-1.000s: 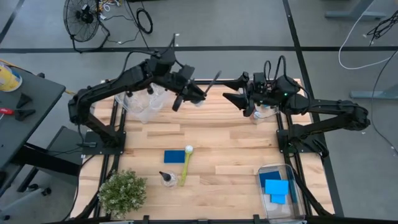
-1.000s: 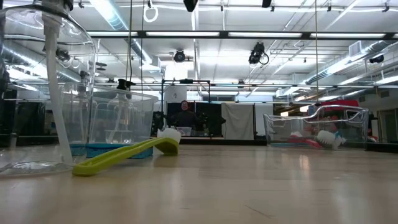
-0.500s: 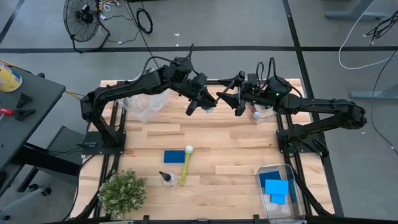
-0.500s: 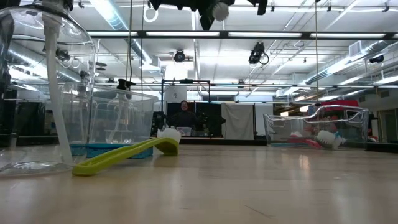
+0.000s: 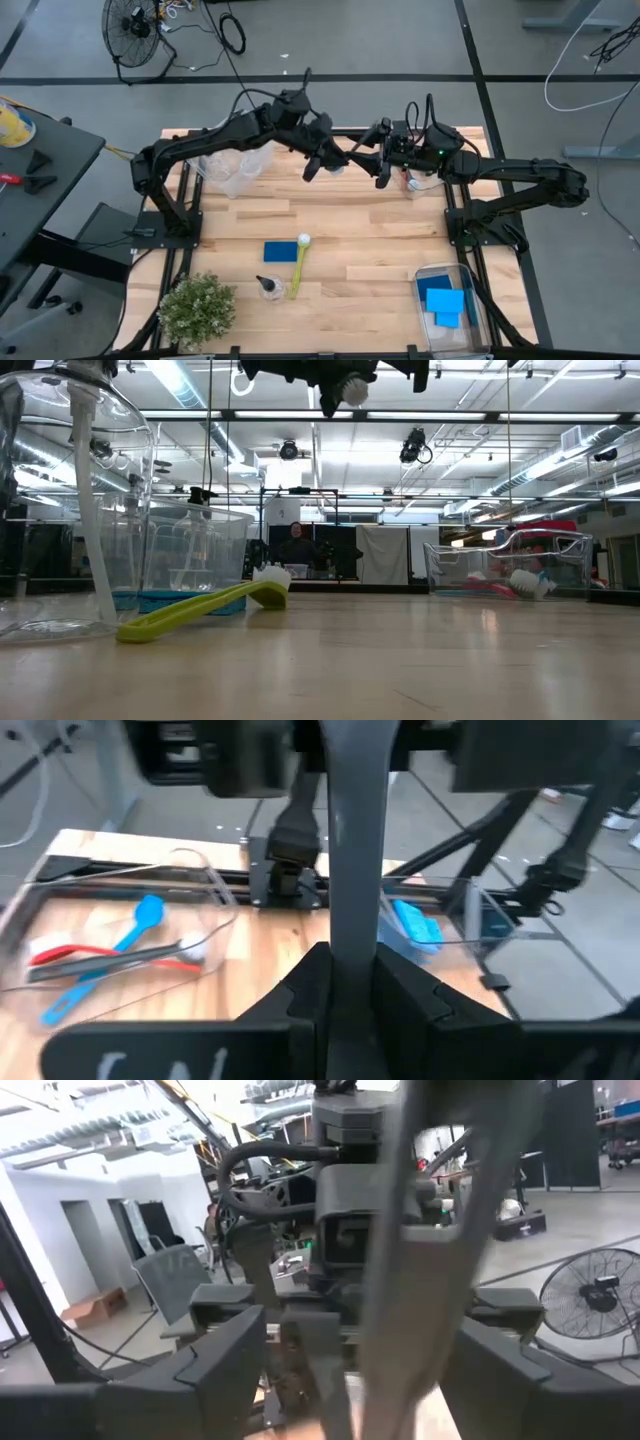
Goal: Pick & Place Kitchen Sink Supplies
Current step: Put the gray cleaning brush into the top transparent bin
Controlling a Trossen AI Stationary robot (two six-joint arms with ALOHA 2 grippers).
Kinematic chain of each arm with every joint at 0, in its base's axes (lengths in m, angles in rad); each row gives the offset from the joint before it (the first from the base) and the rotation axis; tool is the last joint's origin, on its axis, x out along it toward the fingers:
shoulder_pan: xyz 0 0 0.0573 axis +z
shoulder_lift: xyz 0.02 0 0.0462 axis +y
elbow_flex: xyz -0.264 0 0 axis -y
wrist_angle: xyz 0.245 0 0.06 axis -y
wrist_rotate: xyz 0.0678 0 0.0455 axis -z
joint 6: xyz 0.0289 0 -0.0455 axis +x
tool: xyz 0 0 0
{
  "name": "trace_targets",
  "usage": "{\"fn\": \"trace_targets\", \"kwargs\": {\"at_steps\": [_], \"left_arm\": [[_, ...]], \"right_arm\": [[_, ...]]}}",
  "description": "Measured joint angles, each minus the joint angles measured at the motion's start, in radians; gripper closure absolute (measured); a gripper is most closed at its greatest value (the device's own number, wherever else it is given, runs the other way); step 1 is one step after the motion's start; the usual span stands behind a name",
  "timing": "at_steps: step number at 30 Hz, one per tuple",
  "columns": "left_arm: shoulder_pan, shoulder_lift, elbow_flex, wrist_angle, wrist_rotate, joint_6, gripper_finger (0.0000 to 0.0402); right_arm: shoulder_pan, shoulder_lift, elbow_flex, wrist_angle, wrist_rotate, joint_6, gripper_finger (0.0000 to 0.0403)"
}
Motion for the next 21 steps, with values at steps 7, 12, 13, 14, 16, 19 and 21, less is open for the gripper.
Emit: {"fn": "trace_targets", "kwargs": {"at_steps": [7, 12, 13, 14, 16, 19, 21], "left_arm": [[0.025, 0.000, 0.000, 0.001, -0.020, 0.002, 0.0341], [0.025, 0.000, 0.000, 0.000, -0.021, 0.002, 0.0336], [0.025, 0.000, 0.000, 0.001, -0.021, 0.002, 0.0335], [0.025, 0.000, 0.000, 0.001, -0.021, 0.002, 0.0335], [0.024, 0.000, 0.000, 0.000, -0.021, 0.002, 0.0335], [0.025, -0.001, 0.000, 0.001, -0.020, 0.008, 0.0334], [0.025, -0.001, 0.000, 0.000, -0.021, 0.025, 0.0334]], "right_arm": [[0.000, 0.000, 0.000, 0.001, 0.069, -0.007, 0.0158], [0.000, 0.000, 0.000, 0.002, 0.114, -0.026, 0.0186], [0.000, 0.000, 0.000, 0.002, 0.114, -0.028, 0.0193], [0.000, 0.000, 0.000, 0.003, 0.115, -0.028, 0.0201], [0.000, 0.000, 0.000, 0.003, 0.115, -0.029, 0.0218], [0.000, 0.000, 0.000, 0.002, 0.118, -0.029, 0.0247], [0.000, 0.000, 0.000, 0.003, 0.118, -0.029, 0.0267]]}}
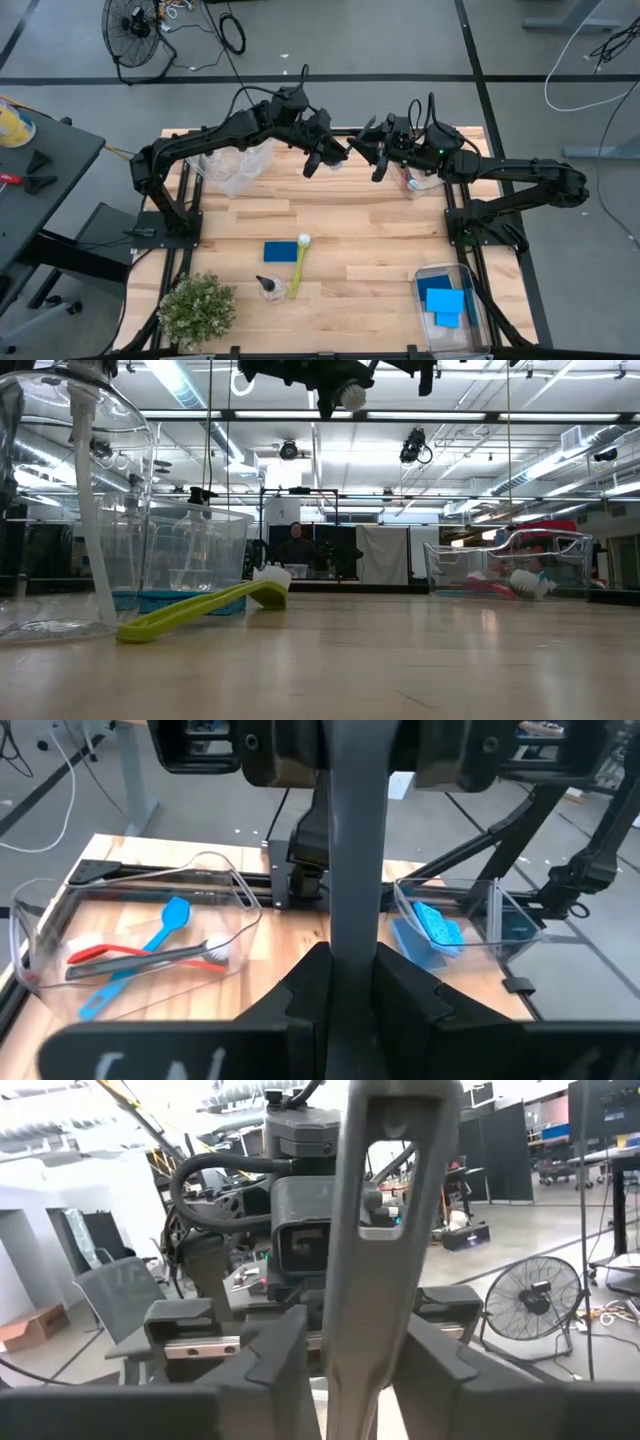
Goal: Pick & Place Kitchen Sink Supplies
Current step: Put the gray cleaning brush into the top transparent bin
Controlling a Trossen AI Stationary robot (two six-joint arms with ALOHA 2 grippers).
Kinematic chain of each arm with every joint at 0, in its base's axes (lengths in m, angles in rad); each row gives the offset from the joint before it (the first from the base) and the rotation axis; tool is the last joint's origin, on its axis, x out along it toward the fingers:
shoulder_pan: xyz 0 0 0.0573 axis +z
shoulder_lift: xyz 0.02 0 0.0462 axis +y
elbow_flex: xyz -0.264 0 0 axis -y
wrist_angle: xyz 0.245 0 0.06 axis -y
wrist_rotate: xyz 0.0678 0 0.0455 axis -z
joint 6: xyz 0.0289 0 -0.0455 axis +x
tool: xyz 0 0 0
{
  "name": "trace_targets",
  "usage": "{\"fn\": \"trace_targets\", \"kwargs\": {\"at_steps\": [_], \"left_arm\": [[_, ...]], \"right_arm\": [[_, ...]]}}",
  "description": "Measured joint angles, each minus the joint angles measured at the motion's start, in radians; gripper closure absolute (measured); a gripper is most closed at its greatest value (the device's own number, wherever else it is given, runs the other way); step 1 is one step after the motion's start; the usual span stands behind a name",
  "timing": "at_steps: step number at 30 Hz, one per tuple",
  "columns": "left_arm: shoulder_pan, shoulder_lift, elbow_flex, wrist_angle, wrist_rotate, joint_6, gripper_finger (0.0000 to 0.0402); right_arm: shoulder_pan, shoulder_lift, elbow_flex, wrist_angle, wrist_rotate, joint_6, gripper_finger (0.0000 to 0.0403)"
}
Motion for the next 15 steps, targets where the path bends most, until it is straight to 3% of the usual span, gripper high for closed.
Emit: {"fn": "trace_targets", "kwargs": {"at_steps": [7, 15], "left_arm": [[0.000, 0.000, 0.000, 0.000, -0.010, 0.013, 0.0333], [-0.001, 0.000, 0.000, 0.001, -0.021, 0.011, 0.0333]], "right_arm": [[0.000, 0.000, 0.000, 0.000, 0.002, -0.001, 0.0321], [0.000, 0.000, 0.000, 0.000, 0.002, -0.004, 0.0304]]}}
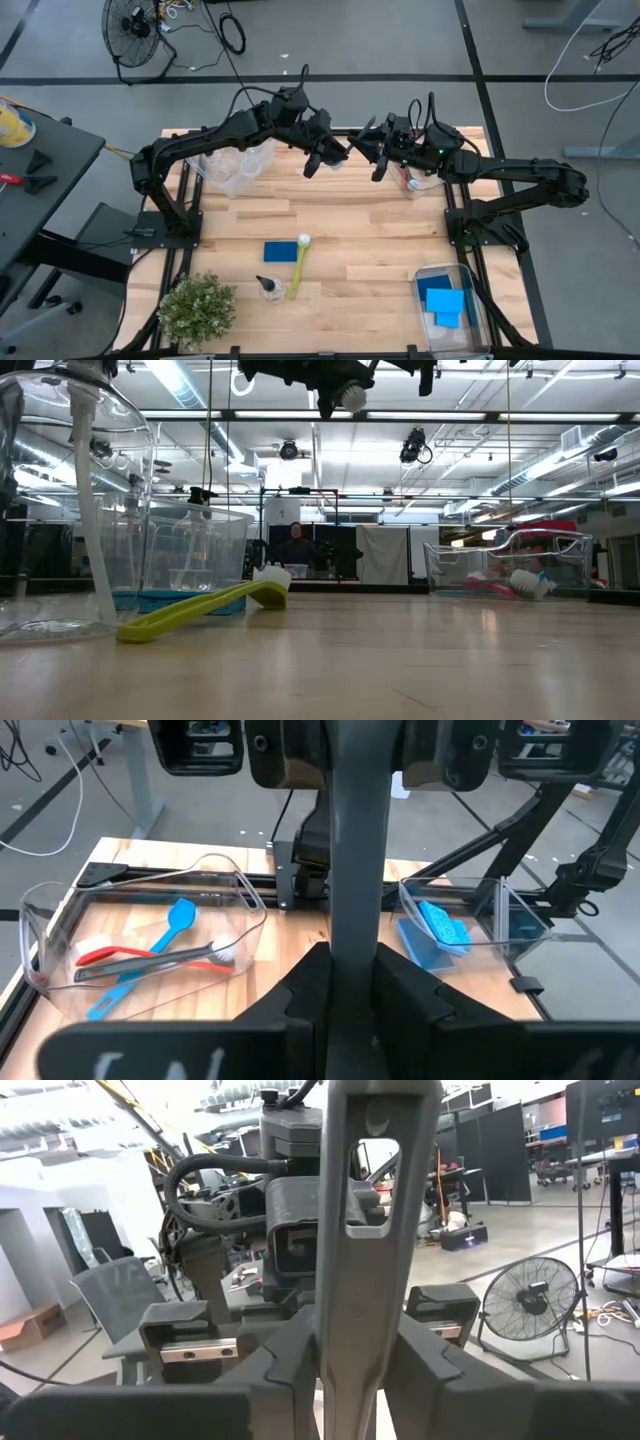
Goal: Pick & Place Kitchen Sink Supplies
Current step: Put the gray cleaning brush into the top transparent bin
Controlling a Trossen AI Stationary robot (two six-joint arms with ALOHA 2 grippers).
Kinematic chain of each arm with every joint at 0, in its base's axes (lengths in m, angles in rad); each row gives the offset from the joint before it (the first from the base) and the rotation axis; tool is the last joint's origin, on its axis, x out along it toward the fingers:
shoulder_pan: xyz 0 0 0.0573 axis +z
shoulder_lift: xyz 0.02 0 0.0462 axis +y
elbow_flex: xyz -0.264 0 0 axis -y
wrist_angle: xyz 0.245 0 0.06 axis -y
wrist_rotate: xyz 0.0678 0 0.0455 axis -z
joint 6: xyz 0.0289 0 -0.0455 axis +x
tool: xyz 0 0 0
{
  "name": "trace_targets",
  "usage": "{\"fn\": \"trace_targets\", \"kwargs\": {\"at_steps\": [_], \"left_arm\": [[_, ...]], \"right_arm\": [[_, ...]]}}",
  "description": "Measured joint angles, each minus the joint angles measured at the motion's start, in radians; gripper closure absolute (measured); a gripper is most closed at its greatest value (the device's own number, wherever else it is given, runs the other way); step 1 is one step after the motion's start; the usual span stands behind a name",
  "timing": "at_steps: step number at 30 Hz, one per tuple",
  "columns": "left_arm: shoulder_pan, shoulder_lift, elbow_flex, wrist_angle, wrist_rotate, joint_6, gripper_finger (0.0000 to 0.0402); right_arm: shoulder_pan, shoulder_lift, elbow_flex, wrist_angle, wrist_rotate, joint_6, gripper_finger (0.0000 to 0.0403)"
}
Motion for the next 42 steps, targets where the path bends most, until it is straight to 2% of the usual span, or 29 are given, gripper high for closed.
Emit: {"fn": "trace_targets", "kwargs": {"at_steps": [6, 11, 16, 20, 31, 42], "left_arm": [[-0.002, 0.000, 0.000, 0.000, -0.007, -0.012, 0.0319], [-0.008, 0.000, 0.000, -0.001, -0.072, -0.018, 0.0252], [-0.003, -0.002, 0.000, -0.001, -0.080, -0.019, 0.0178], [0.019, -0.017, 0.000, -0.009, -0.076, -0.019, 0.0145], [0.118, -0.115, 0.002, -0.070, -0.078, -0.017, 0.0138], [0.180, -0.154, 0.002, -0.093, -0.077, -0.019, 0.0138]], "right_arm": [[0.000, 0.000, 0.000, 0.000, -0.002, -0.002, 0.0326], [0.000, 0.000, 0.000, -0.001, -0.004, -0.012, 0.0324], [0.000, 0.000, 0.000, 0.000, -0.007, -0.020, 0.0320], [0.000, 0.000, 0.000, 0.001, 0.002, -0.032, 0.0320], [-0.001, 0.000, 0.000, -0.060, 0.039, -0.060, 0.0320], [-0.076, 0.000, 0.000, -0.391, 0.116, -0.030, 0.0320]]}}
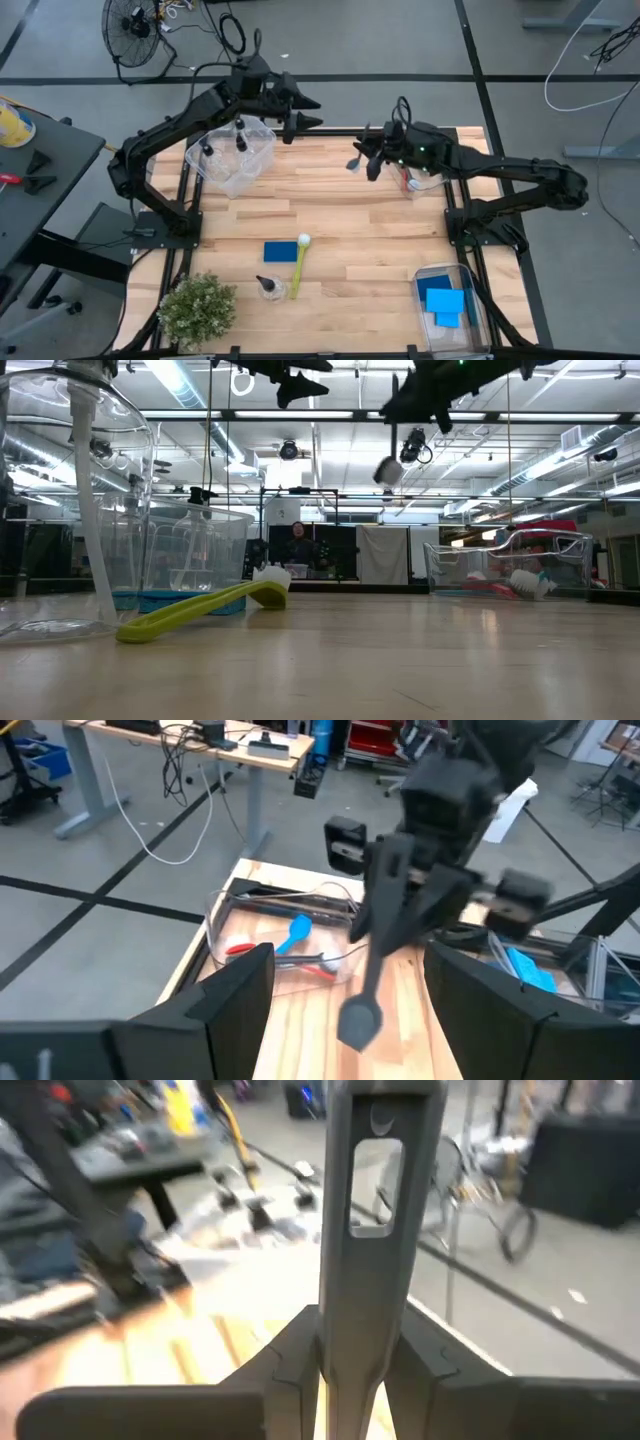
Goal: Pick & Place Kitchen Sink Supplies
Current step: Put the gray cleaning brush into the top transparent bin
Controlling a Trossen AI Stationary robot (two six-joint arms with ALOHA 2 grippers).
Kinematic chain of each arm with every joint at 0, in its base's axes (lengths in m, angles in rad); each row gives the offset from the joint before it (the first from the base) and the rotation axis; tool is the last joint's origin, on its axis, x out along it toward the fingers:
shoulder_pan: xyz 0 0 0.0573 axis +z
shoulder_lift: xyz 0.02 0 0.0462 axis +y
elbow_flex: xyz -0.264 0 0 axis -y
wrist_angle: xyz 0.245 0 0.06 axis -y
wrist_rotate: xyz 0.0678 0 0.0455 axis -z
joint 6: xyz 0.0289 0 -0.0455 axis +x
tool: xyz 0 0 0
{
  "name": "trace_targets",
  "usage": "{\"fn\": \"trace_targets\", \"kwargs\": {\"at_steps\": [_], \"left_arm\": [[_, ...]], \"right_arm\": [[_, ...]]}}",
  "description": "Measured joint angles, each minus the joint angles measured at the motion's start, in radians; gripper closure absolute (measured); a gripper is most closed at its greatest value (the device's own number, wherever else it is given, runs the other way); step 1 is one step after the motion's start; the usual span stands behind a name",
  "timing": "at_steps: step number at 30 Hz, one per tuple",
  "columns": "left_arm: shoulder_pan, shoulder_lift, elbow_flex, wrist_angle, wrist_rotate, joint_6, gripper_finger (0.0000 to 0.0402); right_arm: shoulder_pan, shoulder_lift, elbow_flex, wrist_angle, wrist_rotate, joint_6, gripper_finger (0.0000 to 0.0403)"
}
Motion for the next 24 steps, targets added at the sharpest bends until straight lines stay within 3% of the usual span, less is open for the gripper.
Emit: {"fn": "trace_targets", "kwargs": {"at_steps": [16, 24], "left_arm": [[-0.001, 0.000, 0.000, -0.041, -0.049, 0.000, 0.0138], [-0.001, 0.000, 0.000, -0.052, -0.051, 0.006, 0.0138]], "right_arm": [[-0.179, 0.000, 0.000, -0.303, 0.003, 0.010, 0.0321], [-0.242, -0.001, 0.000, -0.372, 0.107, -0.091, 0.0321]]}}
